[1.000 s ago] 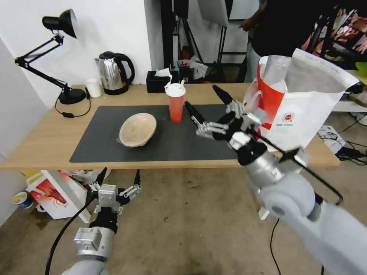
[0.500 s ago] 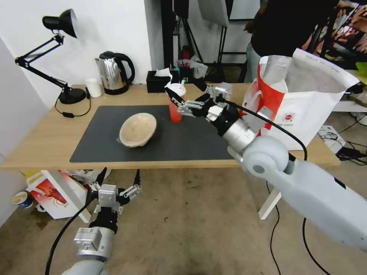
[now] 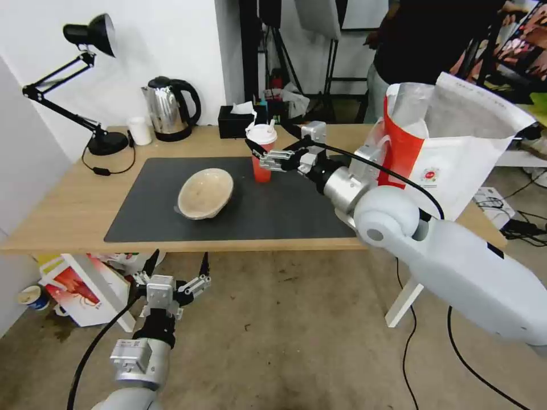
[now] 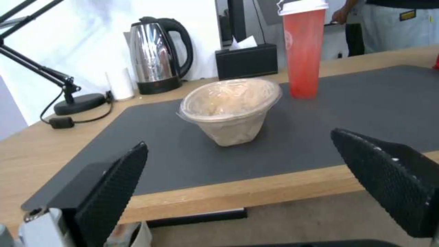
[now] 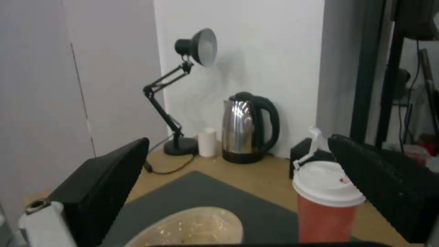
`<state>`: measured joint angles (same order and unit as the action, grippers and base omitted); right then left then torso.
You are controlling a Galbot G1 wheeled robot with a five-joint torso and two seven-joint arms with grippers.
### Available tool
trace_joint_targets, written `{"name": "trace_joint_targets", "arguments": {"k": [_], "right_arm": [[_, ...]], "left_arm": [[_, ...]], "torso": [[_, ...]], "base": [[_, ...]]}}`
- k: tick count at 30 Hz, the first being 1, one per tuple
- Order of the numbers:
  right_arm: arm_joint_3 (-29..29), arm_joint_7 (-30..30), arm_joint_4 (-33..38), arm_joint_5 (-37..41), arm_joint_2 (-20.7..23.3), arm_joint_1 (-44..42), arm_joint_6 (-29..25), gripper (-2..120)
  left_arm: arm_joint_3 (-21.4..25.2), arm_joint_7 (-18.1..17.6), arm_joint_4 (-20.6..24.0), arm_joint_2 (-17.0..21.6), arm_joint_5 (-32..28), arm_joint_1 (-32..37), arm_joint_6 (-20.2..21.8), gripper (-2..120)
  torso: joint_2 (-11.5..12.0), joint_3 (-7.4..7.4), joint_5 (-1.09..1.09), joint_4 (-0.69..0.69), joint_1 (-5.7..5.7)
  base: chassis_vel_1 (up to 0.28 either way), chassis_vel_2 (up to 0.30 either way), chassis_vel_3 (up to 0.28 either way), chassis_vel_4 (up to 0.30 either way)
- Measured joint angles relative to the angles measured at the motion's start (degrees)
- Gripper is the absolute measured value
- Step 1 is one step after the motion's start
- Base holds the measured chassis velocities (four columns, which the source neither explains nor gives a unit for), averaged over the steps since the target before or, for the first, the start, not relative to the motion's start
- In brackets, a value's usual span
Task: Pick up the trash from the table and place it into the takeout bag.
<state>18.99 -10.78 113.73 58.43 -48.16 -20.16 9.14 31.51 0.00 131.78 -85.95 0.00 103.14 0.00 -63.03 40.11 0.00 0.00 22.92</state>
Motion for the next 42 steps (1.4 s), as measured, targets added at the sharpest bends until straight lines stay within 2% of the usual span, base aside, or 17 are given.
{"name": "trace_joint_targets", "arguments": {"k": [20, 26, 34, 42], "right_arm": [[-0.23, -8.01, 0.24, -1.31, -0.38, -0.52, 6.02, 100], [-0.71, -13.19, 0.57, 1.55, -0.65, -0.96, 9.61, 100], [-0.61, -13.7, -1.9, 3.56, -2.15, -0.05, 10.62, 100], [1.12, -12.26, -7.52, 4.63, -6.25, 2.6, 11.71, 100]], "left_arm": [[0.0, 0.0, 0.0, 0.0, 0.0, 0.0, 0.0, 100], [0.0, 0.0, 0.0, 0.0, 0.0, 0.0, 0.0, 100], [0.0, 0.0, 0.0, 0.0, 0.0, 0.0, 0.0, 100], [0.0, 0.0, 0.0, 0.0, 0.0, 0.0, 0.0, 100]], "torso": [[0.0, 0.0, 0.01, 0.0, 0.0], [0.0, 0.0, 0.0, 0.0, 0.0], [0.0, 0.0, 0.0, 0.0, 0.0], [0.0, 0.0, 0.0, 0.01, 0.0]], "base": [[0.0, 0.0, 0.0, 0.0], [0.0, 0.0, 0.0, 0.0], [0.0, 0.0, 0.0, 0.0], [0.0, 0.0, 0.0, 0.0]]}}
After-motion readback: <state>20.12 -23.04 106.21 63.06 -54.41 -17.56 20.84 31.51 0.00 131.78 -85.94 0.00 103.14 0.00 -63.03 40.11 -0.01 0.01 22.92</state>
